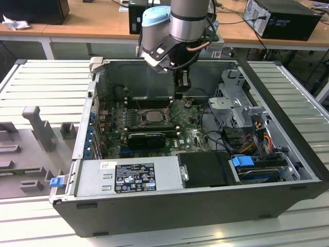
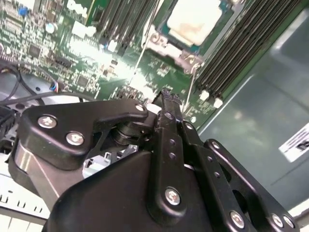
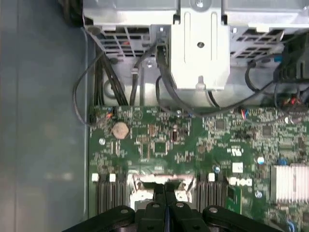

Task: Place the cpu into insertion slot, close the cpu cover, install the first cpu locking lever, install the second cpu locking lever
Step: 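Close the cpu cover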

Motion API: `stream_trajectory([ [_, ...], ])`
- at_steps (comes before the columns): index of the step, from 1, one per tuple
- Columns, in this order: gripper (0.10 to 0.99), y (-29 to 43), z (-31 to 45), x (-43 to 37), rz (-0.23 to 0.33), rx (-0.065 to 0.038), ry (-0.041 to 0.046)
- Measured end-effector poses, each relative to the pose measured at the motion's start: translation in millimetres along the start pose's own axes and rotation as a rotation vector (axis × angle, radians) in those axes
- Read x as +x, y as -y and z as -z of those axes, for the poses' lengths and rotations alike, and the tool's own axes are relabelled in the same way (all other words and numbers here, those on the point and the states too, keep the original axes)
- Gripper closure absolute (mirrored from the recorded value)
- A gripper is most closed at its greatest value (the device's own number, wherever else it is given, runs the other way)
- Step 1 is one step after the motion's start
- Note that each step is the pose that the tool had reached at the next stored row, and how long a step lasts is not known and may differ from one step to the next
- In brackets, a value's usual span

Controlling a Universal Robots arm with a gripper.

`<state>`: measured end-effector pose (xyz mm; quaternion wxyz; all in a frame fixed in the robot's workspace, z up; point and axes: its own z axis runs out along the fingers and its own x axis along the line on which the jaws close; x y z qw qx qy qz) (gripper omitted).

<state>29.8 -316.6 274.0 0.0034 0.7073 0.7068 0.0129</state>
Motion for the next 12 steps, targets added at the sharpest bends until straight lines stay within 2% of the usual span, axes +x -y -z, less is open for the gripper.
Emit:
stream_trajectory([
  [3, 0.98, -8.5, -3.1, 0.0, 0.002, 0.0, 0.0],
  [5, 0.98, -19.6, -5.3, 0.0, 0.006, 0.0, -0.0002],
  [6, 0.98, -22.5, -6.8, 0.0, 0.008, 0.0, -0.0003],
  [8, 0.98, -24.9, -9.2, -0.1, 0.008, 0.0, -0.0002],
  [12, 0.98, -26.8, -20.4, -0.3, 0.011, 0.0, -0.0017],
])
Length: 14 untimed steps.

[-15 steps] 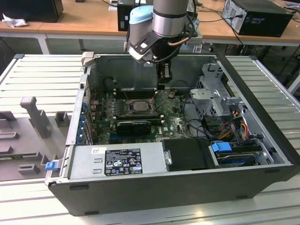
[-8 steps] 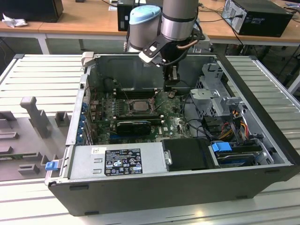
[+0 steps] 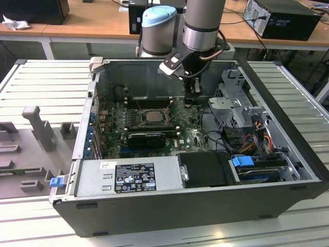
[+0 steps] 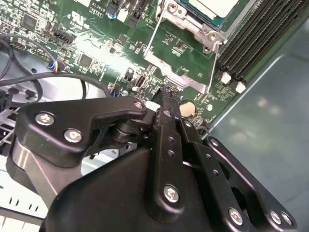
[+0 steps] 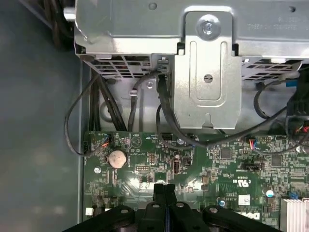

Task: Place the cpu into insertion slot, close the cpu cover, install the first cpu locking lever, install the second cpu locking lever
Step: 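Close the cpu cover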

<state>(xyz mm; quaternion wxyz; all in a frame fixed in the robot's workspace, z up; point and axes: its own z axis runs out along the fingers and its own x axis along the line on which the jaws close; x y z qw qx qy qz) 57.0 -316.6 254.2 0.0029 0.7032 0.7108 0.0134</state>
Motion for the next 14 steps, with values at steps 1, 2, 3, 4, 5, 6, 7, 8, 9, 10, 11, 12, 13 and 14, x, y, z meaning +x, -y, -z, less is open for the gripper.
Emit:
stream_trajectory([
  [1, 0.98, 0.0, -1.0, 0.0, 0.001, 0.0, -0.0011],
  [2, 0.98, 0.7, -1.9, 0.0, 0.001, 0.0, -0.0023],
  [3, 0.98, 2.3, -2.1, 0.0, 0.001, 0.0, -0.0025],
  [4, 0.98, 14.0, -1.9, 0.1, 0.001, 0.0, -0.0027],
  [5, 0.98, 20.7, -1.8, 0.2, 0.001, 0.0, -0.0027],
  [6, 0.98, 27.7, -1.6, 0.3, 0.001, -0.001, -0.0027],
  [7, 0.98, 30.1, -1.6, 0.3, 0.001, 0.0, -0.0027],
  [8, 0.98, 32.4, -1.5, 0.3, 0.001, -0.001, -0.0027],
  [9, 0.98, 33.4, -1.5, 0.3, 0.001, -0.001, -0.0028],
  [10, 0.98, 34.6, -1.4, 0.3, 0.001, -0.001, -0.0027],
  [11, 0.98, 35.5, -1.4, 0.4, 0.001, -0.001, -0.0028],
  [12, 0.98, 36.3, -1.4, 0.4, 0.001, -0.001, -0.0028],
  [13, 0.98, 38.6, -1.4, 0.4, 0.001, -0.001, -0.0027],
  [14, 0.98, 40.3, -1.3, 0.4, 0.001, -0.001, -0.0027],
])
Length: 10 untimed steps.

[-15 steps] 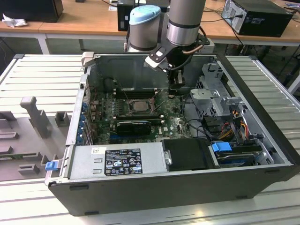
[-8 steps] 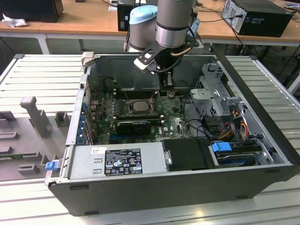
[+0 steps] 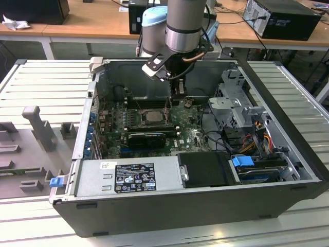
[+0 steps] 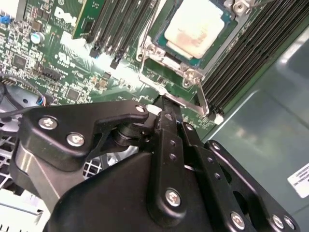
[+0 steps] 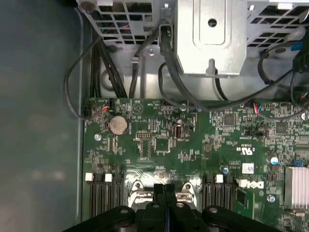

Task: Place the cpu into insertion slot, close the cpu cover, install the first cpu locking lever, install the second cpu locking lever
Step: 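Close the cpu cover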

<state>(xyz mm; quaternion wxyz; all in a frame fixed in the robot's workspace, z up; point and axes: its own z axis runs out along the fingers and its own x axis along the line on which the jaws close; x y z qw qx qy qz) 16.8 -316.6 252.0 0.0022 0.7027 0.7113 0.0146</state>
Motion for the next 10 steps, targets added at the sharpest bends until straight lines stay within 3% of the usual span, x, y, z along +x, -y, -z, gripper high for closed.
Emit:
stream_trajectory([
  [5, 0.98, 7.0, 0.2, 0.1, 0.0, -0.001, 0.0001],
  [10, 0.98, 8.9, -1.4, -0.1, 0.0, -0.001, -0.0002],
])
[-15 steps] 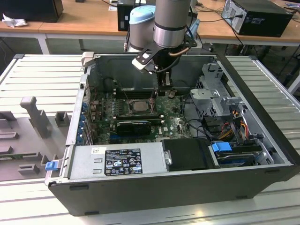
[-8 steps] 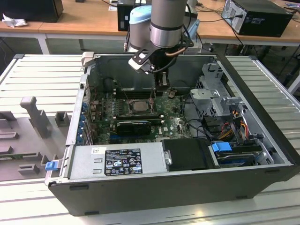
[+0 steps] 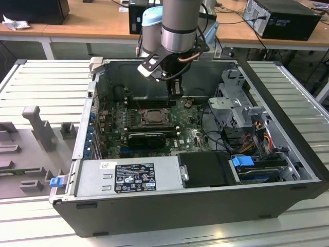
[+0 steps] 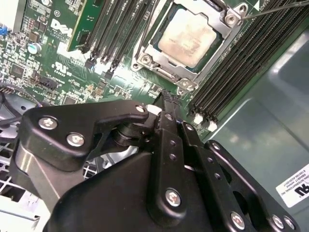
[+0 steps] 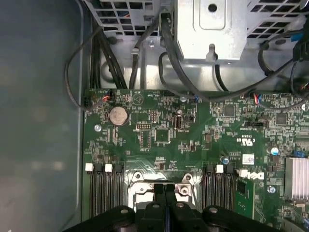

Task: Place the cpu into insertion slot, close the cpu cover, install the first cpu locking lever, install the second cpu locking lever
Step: 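Close the cpu cover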

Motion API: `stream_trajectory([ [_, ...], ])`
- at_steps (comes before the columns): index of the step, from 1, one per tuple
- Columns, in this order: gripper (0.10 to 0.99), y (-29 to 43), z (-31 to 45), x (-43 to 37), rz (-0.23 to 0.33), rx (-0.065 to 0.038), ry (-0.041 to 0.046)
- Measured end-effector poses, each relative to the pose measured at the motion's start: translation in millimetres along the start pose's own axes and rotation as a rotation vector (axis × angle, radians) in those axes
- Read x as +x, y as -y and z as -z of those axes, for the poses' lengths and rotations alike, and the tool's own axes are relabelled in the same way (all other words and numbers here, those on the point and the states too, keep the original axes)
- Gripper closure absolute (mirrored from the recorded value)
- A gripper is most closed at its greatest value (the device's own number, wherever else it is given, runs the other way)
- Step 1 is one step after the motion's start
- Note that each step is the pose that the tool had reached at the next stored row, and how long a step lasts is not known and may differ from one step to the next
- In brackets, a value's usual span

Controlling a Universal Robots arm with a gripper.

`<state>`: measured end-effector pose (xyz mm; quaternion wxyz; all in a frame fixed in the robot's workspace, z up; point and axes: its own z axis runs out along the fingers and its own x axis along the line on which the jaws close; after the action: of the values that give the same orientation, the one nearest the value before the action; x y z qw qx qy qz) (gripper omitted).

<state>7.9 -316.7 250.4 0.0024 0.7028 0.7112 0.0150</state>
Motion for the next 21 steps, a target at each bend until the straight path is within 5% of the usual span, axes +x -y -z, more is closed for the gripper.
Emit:
stream_trajectory([
  [9, 0.98, 18.7, -12.3, -0.1, 0.02, 0.003, -0.0031],
  [12, 0.98, 23.4, -12.3, 0.0, 0.022, 0.003, -0.0032],
  [16, 0.98, 38.8, -12.0, 0.2, 0.023, 0.003, -0.0032],
  [21, 0.98, 45.3, -11.8, 0.3, 0.023, 0.003, -0.0032],
])
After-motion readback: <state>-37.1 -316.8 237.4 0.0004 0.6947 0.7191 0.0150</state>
